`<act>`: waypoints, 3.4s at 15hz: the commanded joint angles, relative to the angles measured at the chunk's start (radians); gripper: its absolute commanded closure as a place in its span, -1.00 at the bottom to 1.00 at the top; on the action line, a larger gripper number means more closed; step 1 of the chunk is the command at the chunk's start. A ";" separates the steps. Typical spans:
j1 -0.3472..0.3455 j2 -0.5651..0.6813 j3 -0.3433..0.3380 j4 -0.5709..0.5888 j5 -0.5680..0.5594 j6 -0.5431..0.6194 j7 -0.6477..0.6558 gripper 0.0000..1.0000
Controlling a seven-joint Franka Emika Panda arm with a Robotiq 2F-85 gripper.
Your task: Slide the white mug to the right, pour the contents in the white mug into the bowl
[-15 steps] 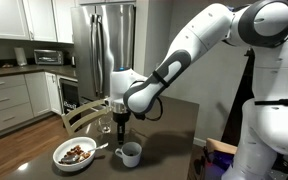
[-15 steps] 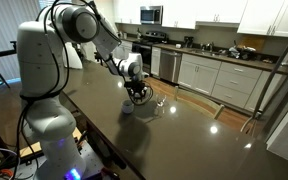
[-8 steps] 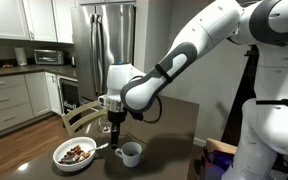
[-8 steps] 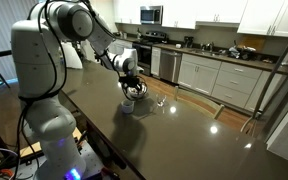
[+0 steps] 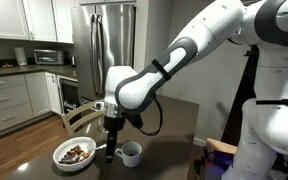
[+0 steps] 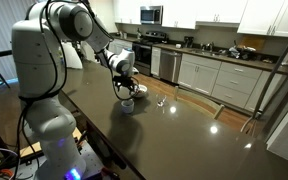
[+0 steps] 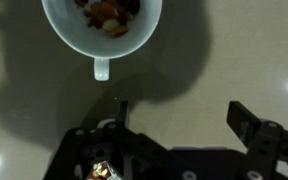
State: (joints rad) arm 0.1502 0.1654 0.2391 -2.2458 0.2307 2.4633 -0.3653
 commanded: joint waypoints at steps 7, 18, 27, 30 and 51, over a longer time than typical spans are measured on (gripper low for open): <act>-0.027 0.027 0.016 -0.040 0.132 -0.030 -0.065 -1.00; -0.010 0.043 -0.021 -0.082 -0.044 0.026 -0.012 -1.00; -0.015 0.043 -0.069 -0.078 -0.182 0.035 0.018 -1.00; -0.019 0.044 -0.084 -0.078 -0.204 0.032 0.030 -1.00; -0.112 0.066 -0.165 -0.048 -0.069 -0.075 0.264 -1.00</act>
State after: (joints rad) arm 0.0521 0.2310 0.0693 -2.3108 0.1302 2.4234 -0.1299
